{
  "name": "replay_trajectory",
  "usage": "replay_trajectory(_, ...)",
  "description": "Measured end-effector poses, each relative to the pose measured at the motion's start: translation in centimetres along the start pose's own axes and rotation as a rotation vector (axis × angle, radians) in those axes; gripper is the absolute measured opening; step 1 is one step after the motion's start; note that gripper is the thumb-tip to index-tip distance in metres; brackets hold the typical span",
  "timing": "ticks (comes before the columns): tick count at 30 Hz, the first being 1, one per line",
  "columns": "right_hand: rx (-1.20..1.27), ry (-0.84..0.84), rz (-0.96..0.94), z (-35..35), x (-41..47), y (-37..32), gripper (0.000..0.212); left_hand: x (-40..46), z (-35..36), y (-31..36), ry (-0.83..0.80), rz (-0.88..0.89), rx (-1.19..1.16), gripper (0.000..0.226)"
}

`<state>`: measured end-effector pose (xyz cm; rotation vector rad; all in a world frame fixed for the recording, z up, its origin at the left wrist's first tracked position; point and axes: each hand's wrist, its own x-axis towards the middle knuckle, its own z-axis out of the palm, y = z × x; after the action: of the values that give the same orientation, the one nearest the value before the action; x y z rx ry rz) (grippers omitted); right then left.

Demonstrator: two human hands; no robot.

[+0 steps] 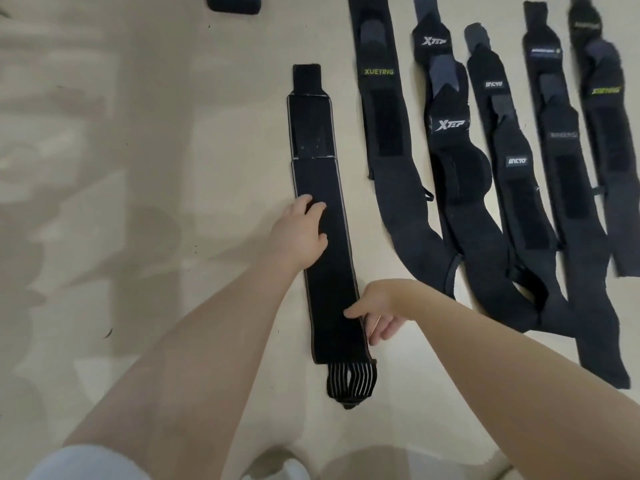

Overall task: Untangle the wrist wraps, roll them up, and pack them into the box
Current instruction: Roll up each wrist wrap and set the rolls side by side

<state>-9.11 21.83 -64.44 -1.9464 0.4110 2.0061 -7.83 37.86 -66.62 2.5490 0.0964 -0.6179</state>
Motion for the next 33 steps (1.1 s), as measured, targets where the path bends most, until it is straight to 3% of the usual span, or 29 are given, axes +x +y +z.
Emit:
replay_trajectory(1,-0.127,0.131,-0.016,-0.8,-0.2,-0.8,0.045,0.7,-0.3,-0.2,-0.066,-0.009,0.103,0.072)
replay_trajectory(4,-0.339,0.775,-0.212,-4.5,-0.1,-4.6,0.024,2.9,-1.1,-1.4,-0.137,-0.033,0.364,0.111)
replay_trajectory(6,-0.496,0.967,-0.431,-6.8,0.2,-7.7,0.026,4.3,-1.3,-1.9,-0.138,-0.012,0.48,0.131)
replay_trajectory(8,-0.754,0.951,-0.601,-8.5,1.1,-10.6,0.049,5.7,-1.4,-2.0,-0.127,0.013,0.591,0.148)
replay_trajectory(10,-0.89,0.924,-0.659,-9.7,2.2,-12.6,0.056,6.8,-1.5,-2.1,-0.161,0.01,0.661,0.156)
replay_trajectory(15,-0.867,0.826,-0.591,-11.0,5.1,-12.7,0.065,8.1,-1.5,-2.9,-0.279,-0.011,0.689,0.157)
replay_trajectory(18,-0.915,0.945,-0.707,-12.1,4.5,-13.3,0.058,8.2,-1.6,-2.9,-0.341,-0.019,0.659,0.154)
replay_trajectory(21,-0.743,1.094,-0.806,-15.4,3.9,-16.4,0.05,8.2,-1.7,-3.1,-0.321,-0.001,0.625,0.154)
replay_trajectory(28,-0.818,0.93,-0.556,-19.7,5.2,-20.4,0.059,8.2,-1.8,-3.1,-0.348,-0.012,0.596,0.151)
replay_trajectory(31,-0.703,0.855,-0.625,-20.3,3.2,-20.7,0.054,8.1,-1.9,-3.1,-0.352,-0.021,0.573,0.151)
replay_trajectory(33,-0.494,0.929,-0.719,-18.6,1.9,-18.9,0.047,7.8,-2.1,-3.0,-0.34,-0.024,0.586,0.152)
